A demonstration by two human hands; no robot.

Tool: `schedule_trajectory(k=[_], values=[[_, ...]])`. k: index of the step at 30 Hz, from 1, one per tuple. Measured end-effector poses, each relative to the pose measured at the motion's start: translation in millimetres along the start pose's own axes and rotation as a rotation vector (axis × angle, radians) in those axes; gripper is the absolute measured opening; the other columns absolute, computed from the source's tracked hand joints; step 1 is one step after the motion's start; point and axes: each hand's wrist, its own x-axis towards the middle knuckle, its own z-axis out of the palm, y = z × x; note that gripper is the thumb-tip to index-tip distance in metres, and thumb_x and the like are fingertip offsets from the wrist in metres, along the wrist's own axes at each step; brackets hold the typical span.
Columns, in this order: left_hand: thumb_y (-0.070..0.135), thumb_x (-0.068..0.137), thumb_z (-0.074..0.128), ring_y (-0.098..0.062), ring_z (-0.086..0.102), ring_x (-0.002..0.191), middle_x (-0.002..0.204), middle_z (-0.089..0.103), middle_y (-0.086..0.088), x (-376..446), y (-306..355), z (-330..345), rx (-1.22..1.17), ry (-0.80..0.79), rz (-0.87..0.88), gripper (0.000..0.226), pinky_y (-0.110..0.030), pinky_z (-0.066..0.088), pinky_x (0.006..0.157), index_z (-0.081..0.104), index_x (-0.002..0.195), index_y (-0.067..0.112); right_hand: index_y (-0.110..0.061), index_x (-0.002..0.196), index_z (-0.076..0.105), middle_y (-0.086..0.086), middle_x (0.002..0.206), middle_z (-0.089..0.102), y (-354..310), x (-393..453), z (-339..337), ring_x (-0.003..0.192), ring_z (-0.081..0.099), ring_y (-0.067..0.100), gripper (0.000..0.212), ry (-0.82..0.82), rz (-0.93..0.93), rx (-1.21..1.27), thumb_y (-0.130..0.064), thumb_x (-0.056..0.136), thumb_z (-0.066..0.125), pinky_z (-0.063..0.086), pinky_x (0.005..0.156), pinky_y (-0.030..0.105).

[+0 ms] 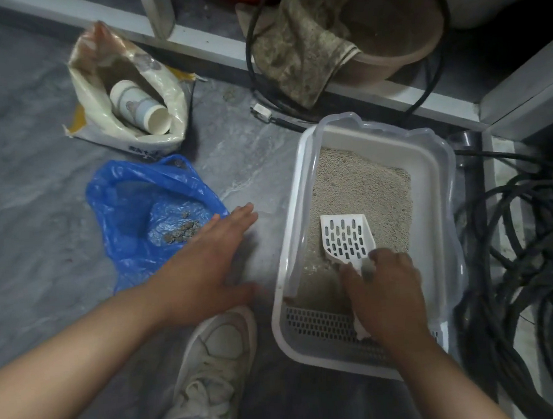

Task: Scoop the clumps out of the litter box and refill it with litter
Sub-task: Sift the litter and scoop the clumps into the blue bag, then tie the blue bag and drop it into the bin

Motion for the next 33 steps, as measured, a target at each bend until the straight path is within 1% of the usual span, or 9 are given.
schedule_trajectory(k=[3, 5, 11, 16, 19, 22, 26, 29, 33], values=[[0.067, 0.071, 0.062, -0.003, 0.009, 0.154, 0.169, 0.012, 0.008, -16, -27, -17, 0.028, 0.056, -0.046, 0.108, -0.038, 0.01, 0.127, 0.019, 0.159, 0.024, -0.014, 0.121, 0.058, 0.003, 0.115, 0.052, -43, -3, -16, 0.109, 0.05, 0.022, 0.037, 0.217, -0.203, 0.196, -0.034, 0.091, 0.064, 0.043, 0.089, 0.037], [0.065, 0.07, 0.064, -0.008, 0.012, 0.155, 0.169, 0.016, 0.004, -29, -44, -27, 0.073, 0.084, -0.059, 0.107, -0.044, 0.012, 0.127, 0.024, 0.158, 0.019, -0.015, 0.116, 0.06, -0.001, 0.108, 0.053, -75, -2, -13, 0.102, 0.051, 0.019, 0.028, 0.228, -0.363, 0.257, -0.028, 0.091, 0.065, 0.043, 0.088, 0.034], [0.071, 0.051, 0.077, -0.006, 0.005, 0.155, 0.169, 0.014, 0.004, -69, -71, -33, 0.189, 0.037, -0.1, 0.128, -0.035, -0.001, 0.127, 0.025, 0.159, 0.023, -0.012, 0.117, 0.063, 0.007, 0.11, 0.061, -158, 13, 41, 0.107, 0.054, 0.026, 0.029, 0.029, -0.627, 0.25, -0.024, 0.091, 0.065, 0.046, 0.093, 0.041], [0.079, 0.046, 0.071, -0.01, -0.003, 0.156, 0.17, 0.009, 0.001, -94, -79, -22, 0.268, 0.041, -0.098, 0.135, -0.037, -0.005, 0.126, 0.026, 0.159, 0.022, -0.008, 0.127, 0.058, 0.012, 0.118, 0.065, -215, 51, 79, 0.112, 0.058, 0.03, 0.037, -0.2, -0.502, 0.304, -0.025, 0.095, 0.059, 0.045, 0.096, 0.036], [0.067, 0.055, 0.071, -0.016, 0.004, 0.157, 0.169, 0.016, -0.004, -100, -81, -14, 0.318, 0.073, -0.064, 0.115, -0.042, 0.0, 0.125, 0.035, 0.154, 0.021, -0.011, 0.132, 0.056, 0.012, 0.123, 0.066, -241, 73, 90, 0.117, 0.058, 0.031, 0.037, -0.263, -0.435, 0.28, -0.026, 0.098, 0.053, 0.045, 0.1, 0.037], [0.034, 0.068, 0.078, -0.022, 0.02, 0.155, 0.163, 0.034, -0.007, -103, -88, -10, 0.276, 0.178, -0.007, 0.083, -0.046, 0.011, 0.124, 0.048, 0.145, 0.022, -0.016, 0.137, 0.054, 0.01, 0.132, 0.063, -261, 86, 103, 0.124, 0.053, 0.031, 0.039, -0.316, -0.462, 0.219, -0.023, 0.1, 0.049, 0.043, 0.105, 0.037], [0.019, 0.083, 0.058, -0.021, 0.031, 0.151, 0.155, 0.046, -0.005, -110, -96, -11, 0.163, 0.309, 0.036, 0.04, -0.047, 0.02, 0.122, 0.065, 0.122, 0.024, -0.018, 0.127, 0.065, 0.011, 0.129, 0.063, -285, 98, 114, 0.122, 0.053, 0.032, 0.037, -0.456, -0.402, 0.166, -0.014, 0.096, 0.044, 0.046, 0.105, 0.042], [0.007, 0.083, 0.062, -0.018, 0.034, 0.15, 0.153, 0.049, -0.003, -117, -99, -14, 0.091, 0.384, -0.032, 0.037, -0.047, 0.022, 0.123, 0.068, 0.116, 0.022, -0.007, 0.124, 0.066, 0.016, 0.128, 0.063, -295, 104, 118, 0.121, 0.055, 0.037, 0.036, -0.551, -0.368, 0.033, -0.014, 0.097, 0.044, 0.046, 0.105, 0.046], [0.018, 0.096, 0.051, -0.017, 0.041, 0.146, 0.15, 0.052, -0.002, -121, -98, -21, 0.017, 0.493, -0.119, 0.028, -0.05, 0.025, 0.122, 0.069, 0.117, 0.018, -0.009, 0.095, 0.066, 0.013, 0.103, 0.067, -289, 111, 123, 0.095, 0.063, 0.031, 0.023, -0.507, -0.342, 0.141, -0.017, 0.087, 0.046, 0.053, 0.081, 0.042]])
